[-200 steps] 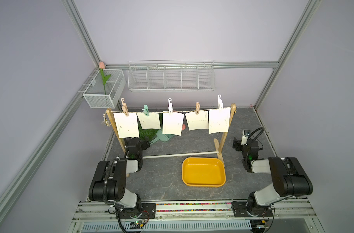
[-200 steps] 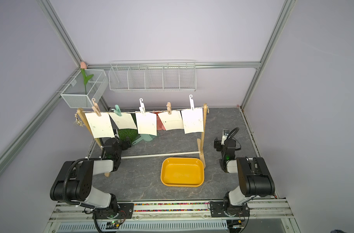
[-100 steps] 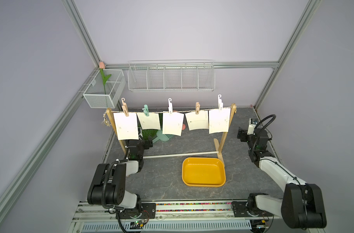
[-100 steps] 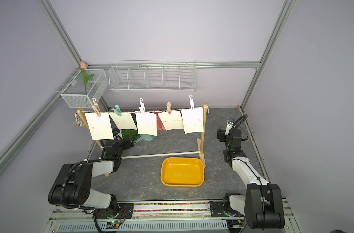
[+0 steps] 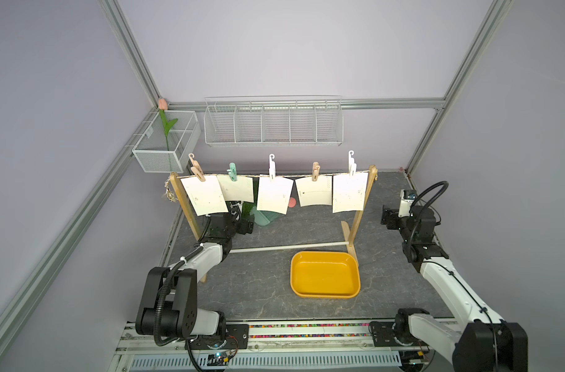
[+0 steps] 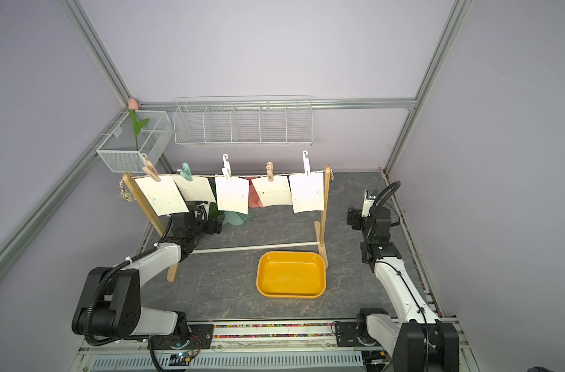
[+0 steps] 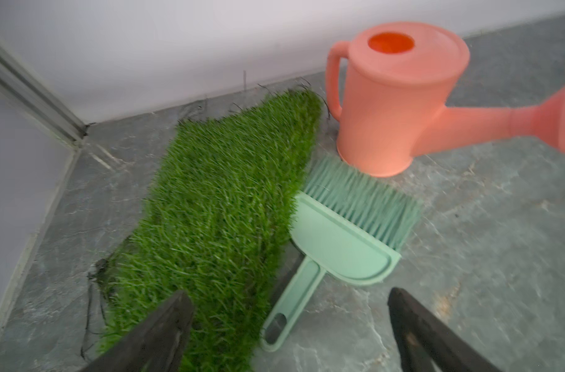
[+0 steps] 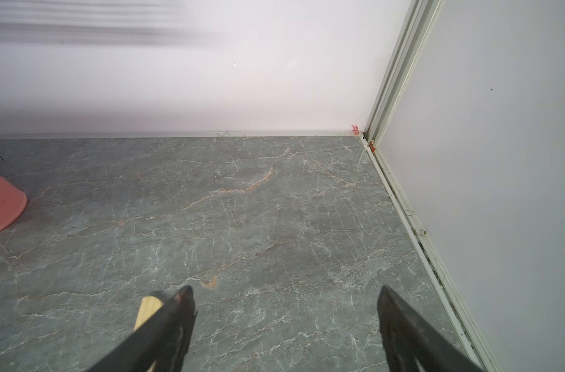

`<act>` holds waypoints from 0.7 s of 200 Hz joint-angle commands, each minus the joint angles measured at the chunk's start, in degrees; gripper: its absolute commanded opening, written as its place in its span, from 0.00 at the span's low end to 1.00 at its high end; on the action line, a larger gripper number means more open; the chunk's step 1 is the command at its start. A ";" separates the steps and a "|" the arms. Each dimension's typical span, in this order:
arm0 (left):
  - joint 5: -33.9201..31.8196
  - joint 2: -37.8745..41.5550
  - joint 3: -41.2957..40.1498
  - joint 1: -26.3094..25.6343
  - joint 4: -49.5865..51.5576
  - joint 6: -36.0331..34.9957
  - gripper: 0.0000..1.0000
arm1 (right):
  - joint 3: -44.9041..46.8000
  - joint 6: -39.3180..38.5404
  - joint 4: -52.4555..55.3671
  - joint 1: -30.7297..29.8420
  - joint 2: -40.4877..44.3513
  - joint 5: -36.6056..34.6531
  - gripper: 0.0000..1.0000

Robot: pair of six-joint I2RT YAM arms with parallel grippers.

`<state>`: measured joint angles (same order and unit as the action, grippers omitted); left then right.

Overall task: Remove the postcards from the strings
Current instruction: Pinch the postcard on the clothesline.

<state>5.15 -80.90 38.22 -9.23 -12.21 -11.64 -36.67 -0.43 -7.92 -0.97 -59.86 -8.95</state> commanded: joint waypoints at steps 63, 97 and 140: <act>9.43 -3.21 11.25 -4.93 30.24 -3.40 0.92 | -3.41 -1.11 4.14 -0.34 8.40 0.02 0.89; 10.08 -5.18 12.35 -8.07 36.70 -3.74 0.92 | -3.55 -2.11 4.45 -0.29 10.41 -0.61 0.89; 11.66 -8.20 15.93 -9.24 43.90 -1.64 0.91 | -3.39 -3.17 4.59 -0.26 11.15 -0.74 0.89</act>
<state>14.94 -87.42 50.46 -17.87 24.93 -13.89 -38.81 -1.91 -3.62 -0.99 -49.60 -9.19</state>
